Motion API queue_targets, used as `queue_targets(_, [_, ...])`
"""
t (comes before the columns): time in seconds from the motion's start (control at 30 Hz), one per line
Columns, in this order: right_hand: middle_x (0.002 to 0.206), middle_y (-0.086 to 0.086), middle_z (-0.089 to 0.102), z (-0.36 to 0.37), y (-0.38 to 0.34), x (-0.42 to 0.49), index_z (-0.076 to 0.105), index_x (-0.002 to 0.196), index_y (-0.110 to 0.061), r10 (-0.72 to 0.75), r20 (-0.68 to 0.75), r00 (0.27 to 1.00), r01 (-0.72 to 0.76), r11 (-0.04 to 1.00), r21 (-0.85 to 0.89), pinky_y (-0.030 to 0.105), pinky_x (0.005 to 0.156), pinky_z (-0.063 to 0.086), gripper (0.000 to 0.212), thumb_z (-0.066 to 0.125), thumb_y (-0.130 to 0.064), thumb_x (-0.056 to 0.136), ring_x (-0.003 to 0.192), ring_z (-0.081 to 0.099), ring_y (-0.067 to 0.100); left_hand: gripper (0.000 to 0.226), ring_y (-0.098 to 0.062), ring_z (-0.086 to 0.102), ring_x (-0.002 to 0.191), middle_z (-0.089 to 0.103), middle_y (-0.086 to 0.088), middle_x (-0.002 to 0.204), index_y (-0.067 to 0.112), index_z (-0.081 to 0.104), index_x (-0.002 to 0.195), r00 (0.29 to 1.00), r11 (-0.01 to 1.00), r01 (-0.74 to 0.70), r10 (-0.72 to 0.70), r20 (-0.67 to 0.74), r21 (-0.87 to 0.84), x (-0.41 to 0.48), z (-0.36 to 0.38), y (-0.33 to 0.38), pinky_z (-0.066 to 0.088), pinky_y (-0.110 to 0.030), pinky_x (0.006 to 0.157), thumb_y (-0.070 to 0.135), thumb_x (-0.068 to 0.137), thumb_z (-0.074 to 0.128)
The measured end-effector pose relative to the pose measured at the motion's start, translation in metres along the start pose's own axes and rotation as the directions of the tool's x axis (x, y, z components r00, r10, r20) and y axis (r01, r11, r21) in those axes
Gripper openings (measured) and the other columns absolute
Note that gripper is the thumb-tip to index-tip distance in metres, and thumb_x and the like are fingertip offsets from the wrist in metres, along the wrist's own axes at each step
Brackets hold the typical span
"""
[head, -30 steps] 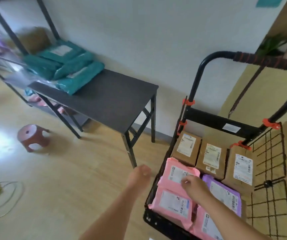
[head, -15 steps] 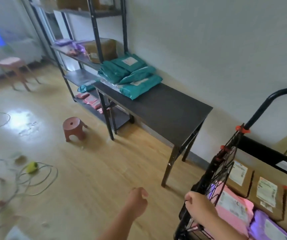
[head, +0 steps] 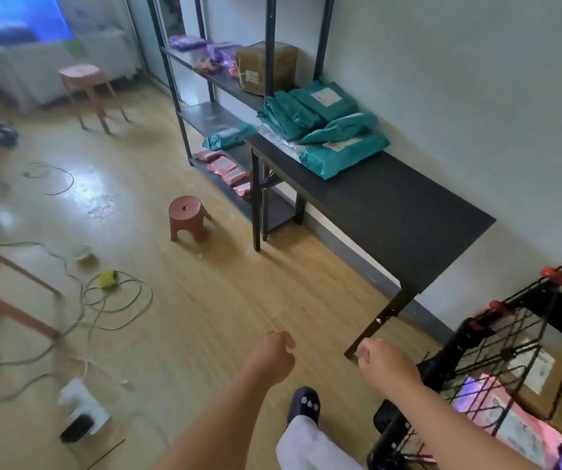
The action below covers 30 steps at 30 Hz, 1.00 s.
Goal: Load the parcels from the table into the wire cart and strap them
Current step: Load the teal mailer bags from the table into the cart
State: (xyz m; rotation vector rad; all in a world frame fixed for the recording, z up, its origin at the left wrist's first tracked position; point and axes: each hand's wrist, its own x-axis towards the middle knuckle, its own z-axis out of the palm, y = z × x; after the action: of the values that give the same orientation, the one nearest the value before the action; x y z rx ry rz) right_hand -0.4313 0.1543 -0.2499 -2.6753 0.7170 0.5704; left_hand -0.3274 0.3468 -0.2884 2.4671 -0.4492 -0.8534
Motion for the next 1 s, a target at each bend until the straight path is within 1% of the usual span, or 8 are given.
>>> queue_targets(0.07, [0.123, -0.003, 0.062, 0.0, -0.012, 0.015, 0.059, 0.125, -0.023, 0.003, 0.029, 1.0, -0.002, 1.0, -0.023, 0.026, 0.082, 0.05, 0.027, 0.045, -0.027, 0.103, 0.105, 0.06, 0.015, 0.039, -0.02, 0.051, 0.122, 0.05, -0.003, 0.134, 0.019, 0.057, 0.128, 1.0, 1.0, 0.006, -0.006, -0.005, 0.011, 0.008, -0.01, -0.007, 0.035, -0.02, 0.085, 0.008, 0.092, 0.047])
queue_targets(0.1, [0.123, -0.003, 0.061, 0.0, -0.018, 0.024, 0.058, 0.126, -0.022, -0.002, 0.044, 0.999, 0.003, 1.0, -0.028, 0.026, 0.08, 0.049, 0.027, 0.044, -0.027, 0.103, 0.105, 0.06, 0.016, 0.039, -0.019, 0.051, 0.121, 0.051, -0.003, 0.133, 0.019, 0.057, 0.128, 1.0, 1.0, 0.012, -0.012, -0.005, 0.015, 0.013, -0.016, -0.011, 0.034, -0.02, 0.084, 0.008, 0.091, 0.047])
queue_targets(0.3, [0.124, -0.005, 0.062, -0.013, -0.058, 0.097, 0.058, 0.128, -0.024, -0.055, 0.09, 0.994, 0.053, 0.998, 0.028, 0.028, 0.092, 0.051, 0.029, 0.048, -0.028, 0.102, 0.11, 0.059, 0.012, 0.038, -0.022, 0.051, 0.122, 0.051, -0.005, 0.132, 0.018, 0.057, 0.128, 0.998, 0.997, 0.068, -0.068, -0.008, 0.047, 0.072, -0.06, -0.025, 0.038, -0.025, 0.095, 0.01, 0.092, 0.047])
queue_targets(0.43, [0.118, -0.01, 0.064, -0.044, -0.074, 0.161, 0.059, 0.124, -0.028, -0.051, 0.129, 0.99, 0.045, 0.998, 0.051, 0.026, 0.087, 0.053, 0.026, 0.05, -0.03, 0.1, 0.103, 0.06, 0.009, 0.038, -0.022, 0.049, 0.126, 0.05, -0.004, 0.135, 0.02, 0.056, 0.129, 0.997, 0.996, 0.075, -0.074, -0.017, 0.048, 0.129, -0.095, -0.017, 0.04, -0.029, 0.103, 0.01, 0.093, 0.047])
queue_targets(0.6, [0.112, -0.011, 0.064, -0.088, -0.091, 0.237, 0.061, 0.119, -0.029, -0.029, 0.129, 0.991, 0.022, 0.998, 0.057, 0.027, 0.086, 0.055, 0.023, 0.049, -0.03, 0.099, 0.098, 0.061, 0.008, 0.037, -0.02, 0.048, 0.128, 0.052, -0.003, 0.136, 0.022, 0.056, 0.13, 0.995, 0.995, 0.096, -0.096, -0.015, 0.032, 0.196, -0.146, -0.011, 0.04, -0.029, 0.104, 0.015, 0.094, 0.048])
queue_targets(0.7, [0.109, -0.012, 0.065, -0.104, -0.105, 0.273, 0.062, 0.115, -0.03, -0.011, 0.115, 0.993, 0.006, 0.999, 0.05, 0.027, 0.085, 0.055, 0.021, 0.049, -0.03, 0.099, 0.096, 0.062, 0.008, 0.037, -0.017, 0.052, 0.122, 0.055, -0.002, 0.132, 0.021, 0.058, 0.128, 0.991, 0.992, 0.128, -0.128, -0.049, -0.008, 0.227, -0.173, -0.017, 0.04, -0.023, 0.099, 0.013, 0.092, 0.049])
queue_targets(0.8, [0.108, -0.014, 0.065, -0.112, -0.127, 0.3, 0.062, 0.114, -0.032, 0.001, 0.127, 0.992, -0.008, 0.998, 0.054, 0.027, 0.087, 0.055, 0.019, 0.05, -0.03, 0.099, 0.096, 0.062, 0.007, 0.038, -0.016, 0.053, 0.12, 0.055, -0.002, 0.131, 0.02, 0.058, 0.127, 0.987, 0.987, 0.153, -0.154, -0.035, -0.04, 0.244, -0.19, -0.029, 0.037, -0.017, 0.092, 0.012, 0.091, 0.049])
queue_targets(1.0, [0.102, -0.015, 0.064, -0.123, -0.185, 0.345, 0.063, 0.11, -0.033, 0.027, 0.138, 0.99, -0.042, 0.993, 0.108, 0.023, 0.081, 0.056, 0.017, 0.053, -0.03, 0.097, 0.089, 0.061, 0.002, 0.038, -0.014, 0.053, 0.118, 0.057, 0.001, 0.128, 0.022, 0.059, 0.125, 0.991, 0.991, 0.132, -0.132, -0.01, -0.02, 0.291, -0.241, -0.056, 0.039, -0.018, 0.092, 0.013, 0.089, 0.049])
